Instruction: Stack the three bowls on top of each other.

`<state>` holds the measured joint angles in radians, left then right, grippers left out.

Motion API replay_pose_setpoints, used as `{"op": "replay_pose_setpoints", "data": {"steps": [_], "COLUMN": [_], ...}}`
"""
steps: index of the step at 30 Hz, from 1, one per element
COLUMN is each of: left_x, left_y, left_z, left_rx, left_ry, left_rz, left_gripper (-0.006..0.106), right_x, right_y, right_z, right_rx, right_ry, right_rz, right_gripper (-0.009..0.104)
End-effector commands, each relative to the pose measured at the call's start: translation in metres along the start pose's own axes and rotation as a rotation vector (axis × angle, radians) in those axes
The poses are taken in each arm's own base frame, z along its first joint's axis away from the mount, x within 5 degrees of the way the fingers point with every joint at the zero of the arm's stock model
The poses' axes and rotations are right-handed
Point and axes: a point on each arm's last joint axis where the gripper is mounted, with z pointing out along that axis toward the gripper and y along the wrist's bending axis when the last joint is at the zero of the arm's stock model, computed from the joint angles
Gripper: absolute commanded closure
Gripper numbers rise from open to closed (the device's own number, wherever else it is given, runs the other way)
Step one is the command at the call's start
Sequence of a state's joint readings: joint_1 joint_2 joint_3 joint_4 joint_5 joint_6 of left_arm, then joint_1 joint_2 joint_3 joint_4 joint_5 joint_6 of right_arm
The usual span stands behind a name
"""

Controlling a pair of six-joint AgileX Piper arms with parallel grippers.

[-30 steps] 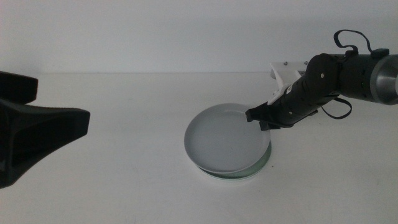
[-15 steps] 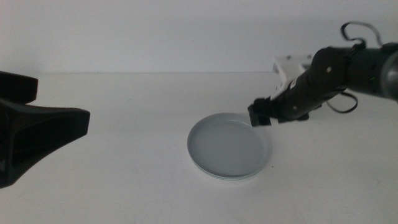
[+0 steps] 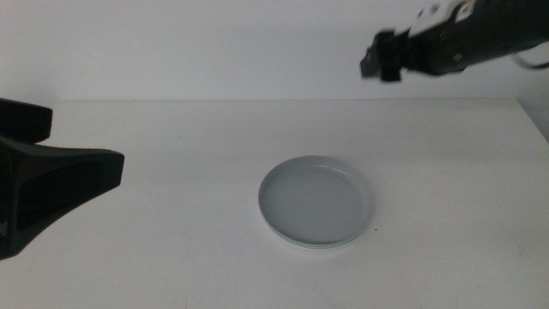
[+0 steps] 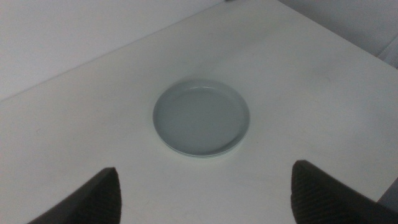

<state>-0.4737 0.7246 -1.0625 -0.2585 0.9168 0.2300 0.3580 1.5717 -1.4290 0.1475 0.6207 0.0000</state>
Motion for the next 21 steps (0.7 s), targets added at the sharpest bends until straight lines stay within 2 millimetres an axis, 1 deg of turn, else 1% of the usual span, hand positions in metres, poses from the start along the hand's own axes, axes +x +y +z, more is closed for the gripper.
{"op": "replay_pose_setpoints", "data": {"steps": [1,4,7,9,15,17,19,21], "left_x": [-0.011,-0.011,-0.011,-0.011,-0.011,-0.01,-0.011,-0.015], "left_y": [-0.001,-0.001,-0.001,-0.001,-0.001,0.003,0.006,0.011], "left_z": [-0.005,-0.005,-0.005,-0.005,-0.005,-0.003,0.0,0.003], "left_rx": [0.004,0.003,0.003,0.003,0.003,-0.033,-0.067,-0.12], "left_ry": [-0.087,-0.087,-0.087,-0.087,-0.087,-0.091,-0.128,-0.2], "left_rz": [-0.015,-0.015,-0.015,-0.015,-0.015,0.01,0.027,0.059], "left_gripper": [0.01,0.01,0.01,0.01,0.01,0.01,0.01,0.01], "right_x": [-0.026,-0.029,-0.031,-0.032,-0.032,-0.032,-0.031,-0.031], "right_y": [0.004,0.004,0.006,0.007,0.007,0.007,0.007,0.007], "right_z": [-0.047,-0.068,-0.083,-0.089,-0.089,-0.089,-0.089,-0.089], "right_rx": [0.005,0.023,0.021,0.017,0.017,0.017,0.017,0.017], "right_ry": [-0.183,-0.232,-0.267,-0.279,-0.28,-0.28,-0.277,-0.274], "right_rz": [-0.032,-0.063,-0.067,-0.067,-0.067,-0.067,-0.066,-0.067], "right_gripper": [0.036,0.036,0.036,0.036,0.036,0.036,0.036,0.036]}}
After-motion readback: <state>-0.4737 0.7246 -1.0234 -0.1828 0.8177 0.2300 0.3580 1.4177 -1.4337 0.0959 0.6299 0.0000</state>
